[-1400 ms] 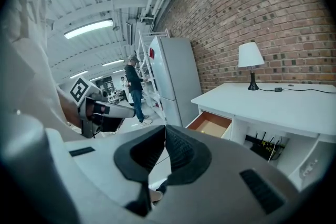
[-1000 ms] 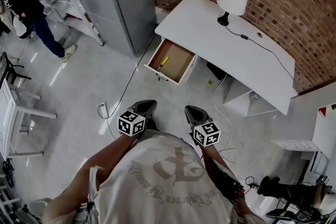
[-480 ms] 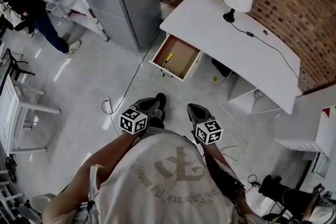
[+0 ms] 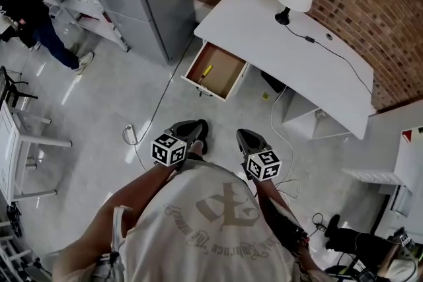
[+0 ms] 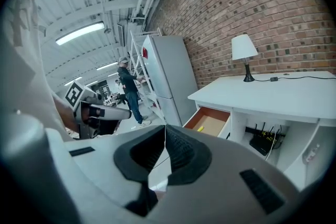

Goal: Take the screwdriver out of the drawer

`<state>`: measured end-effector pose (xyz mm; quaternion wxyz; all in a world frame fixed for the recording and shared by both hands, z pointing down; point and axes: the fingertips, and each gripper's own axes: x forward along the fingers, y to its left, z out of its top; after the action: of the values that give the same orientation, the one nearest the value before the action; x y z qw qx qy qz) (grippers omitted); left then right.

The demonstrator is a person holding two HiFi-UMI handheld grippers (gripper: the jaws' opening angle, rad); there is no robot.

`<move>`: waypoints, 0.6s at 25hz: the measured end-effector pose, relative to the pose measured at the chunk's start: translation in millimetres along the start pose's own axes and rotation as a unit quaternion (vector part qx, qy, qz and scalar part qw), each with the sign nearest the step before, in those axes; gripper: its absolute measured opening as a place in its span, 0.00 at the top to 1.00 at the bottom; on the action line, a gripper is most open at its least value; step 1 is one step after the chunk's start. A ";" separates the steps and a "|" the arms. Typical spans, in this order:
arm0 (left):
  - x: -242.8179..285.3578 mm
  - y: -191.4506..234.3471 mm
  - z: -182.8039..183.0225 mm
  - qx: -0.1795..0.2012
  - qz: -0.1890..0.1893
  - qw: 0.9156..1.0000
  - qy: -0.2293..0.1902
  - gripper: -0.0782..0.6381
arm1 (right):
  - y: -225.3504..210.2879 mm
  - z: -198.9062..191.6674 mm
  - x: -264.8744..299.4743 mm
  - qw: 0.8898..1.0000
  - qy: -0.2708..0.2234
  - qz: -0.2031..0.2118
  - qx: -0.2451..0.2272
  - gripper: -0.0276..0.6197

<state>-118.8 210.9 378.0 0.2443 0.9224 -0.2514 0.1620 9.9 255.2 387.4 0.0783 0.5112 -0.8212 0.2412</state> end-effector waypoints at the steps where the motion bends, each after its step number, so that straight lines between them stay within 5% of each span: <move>1: 2.4 1.5 0.5 -0.001 -0.002 1.000 0.000 0.87 | -1.7 0.0 1.2 1.000 0.001 -0.002 0.000 0.95; 15: 39.6 48.4 29.1 -0.010 -0.022 1.000 -0.001 0.87 | -31.8 21.4 41.7 1.000 0.018 -0.023 -0.003 0.95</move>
<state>-107.4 143.6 388.4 0.2570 0.9252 -0.2332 0.1536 20.9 200.1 394.4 0.0997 0.5255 -0.8082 0.2463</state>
